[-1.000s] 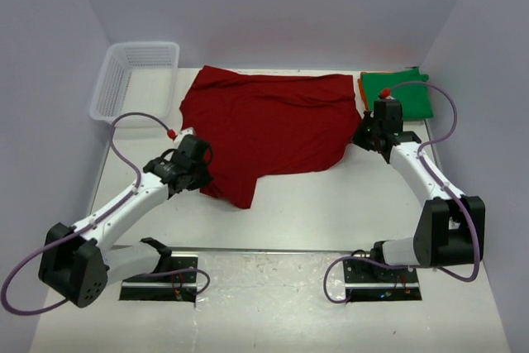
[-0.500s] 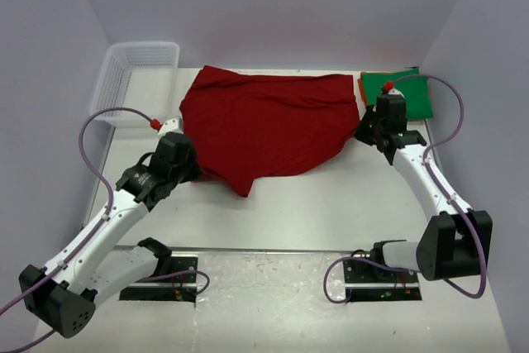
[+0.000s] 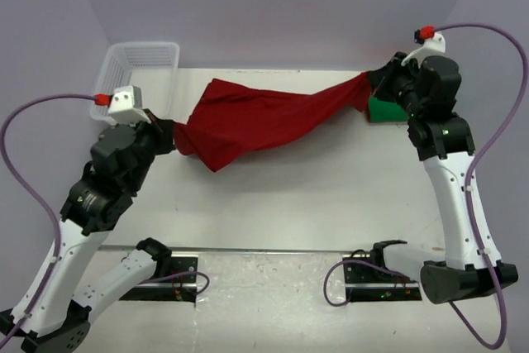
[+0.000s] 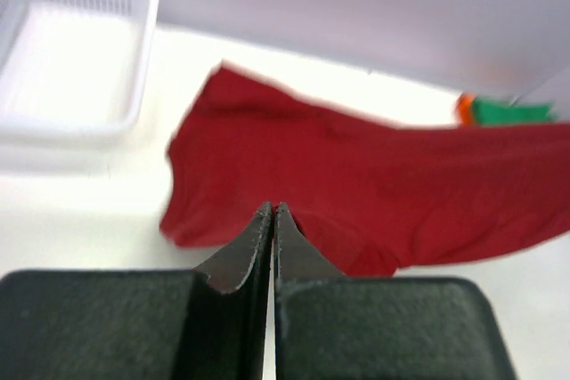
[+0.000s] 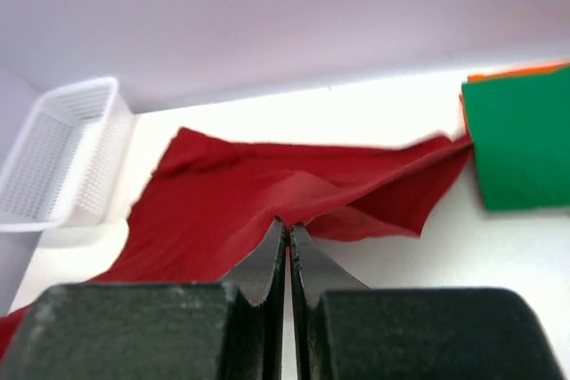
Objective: Fold and stack the t-shirts
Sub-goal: Flatten out the tshirt
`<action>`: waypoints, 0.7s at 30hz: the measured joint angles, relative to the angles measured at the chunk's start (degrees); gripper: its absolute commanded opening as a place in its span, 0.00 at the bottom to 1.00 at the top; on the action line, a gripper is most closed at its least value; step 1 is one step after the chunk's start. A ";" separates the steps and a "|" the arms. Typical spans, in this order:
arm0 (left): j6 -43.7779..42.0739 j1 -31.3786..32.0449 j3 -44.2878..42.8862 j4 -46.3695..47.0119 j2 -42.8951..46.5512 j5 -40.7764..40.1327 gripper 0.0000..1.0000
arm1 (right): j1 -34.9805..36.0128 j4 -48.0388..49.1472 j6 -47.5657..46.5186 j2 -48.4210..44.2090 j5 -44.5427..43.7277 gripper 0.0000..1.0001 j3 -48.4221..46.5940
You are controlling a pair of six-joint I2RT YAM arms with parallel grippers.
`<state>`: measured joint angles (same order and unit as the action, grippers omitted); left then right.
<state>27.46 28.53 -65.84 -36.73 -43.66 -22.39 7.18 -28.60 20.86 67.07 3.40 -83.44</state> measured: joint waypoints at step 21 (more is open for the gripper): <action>-18.62 -7.93 -54.97 4.07 -5.99 15.56 0.00 | 1.55 -15.89 -8.02 -9.40 17.90 0.00 -30.40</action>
<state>8.84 20.60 -120.81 -32.67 -49.65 -6.83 8.73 -44.49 12.84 57.67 21.30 -113.84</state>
